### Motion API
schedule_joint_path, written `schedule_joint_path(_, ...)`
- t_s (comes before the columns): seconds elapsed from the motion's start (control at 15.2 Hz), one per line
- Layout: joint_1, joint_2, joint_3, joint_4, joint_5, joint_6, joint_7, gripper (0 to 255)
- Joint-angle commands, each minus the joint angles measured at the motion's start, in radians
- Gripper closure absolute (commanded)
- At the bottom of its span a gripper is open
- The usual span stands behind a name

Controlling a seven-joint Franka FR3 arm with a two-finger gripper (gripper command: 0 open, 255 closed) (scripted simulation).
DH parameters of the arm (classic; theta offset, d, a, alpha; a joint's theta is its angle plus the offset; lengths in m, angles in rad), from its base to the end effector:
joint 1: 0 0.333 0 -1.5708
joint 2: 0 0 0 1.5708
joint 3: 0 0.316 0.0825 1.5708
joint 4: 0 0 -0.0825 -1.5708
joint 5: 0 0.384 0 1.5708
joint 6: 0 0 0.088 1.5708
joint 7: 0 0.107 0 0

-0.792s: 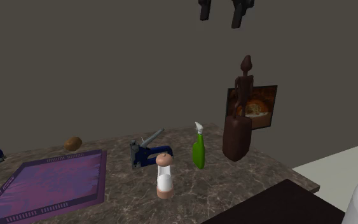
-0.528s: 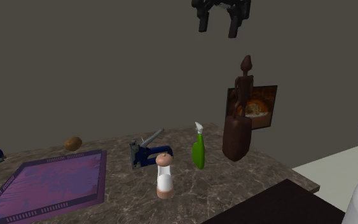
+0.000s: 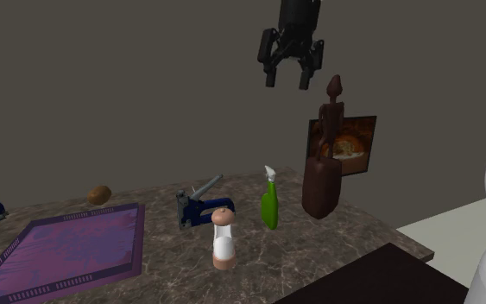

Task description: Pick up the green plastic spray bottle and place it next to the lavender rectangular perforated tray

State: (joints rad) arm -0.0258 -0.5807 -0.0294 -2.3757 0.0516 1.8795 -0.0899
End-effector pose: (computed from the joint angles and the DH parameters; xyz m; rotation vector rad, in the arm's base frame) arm 0.3847 -0.0188 0.5384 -3.0785 -0.0388 -0.1365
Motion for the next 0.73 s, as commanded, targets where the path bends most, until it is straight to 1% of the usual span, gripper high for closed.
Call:
schedule_joint_path(0.0,-0.004,0.070,-0.013,0.000,-0.004,0.068,-0.018,0)
schedule_joint_path(0.33,-0.014,0.235,-0.043,0.027,-0.006,0.201,-0.064,0)
schedule_joint_path(0.66,-0.023,0.415,-0.071,0.087,0.006,0.314,-0.113,0)
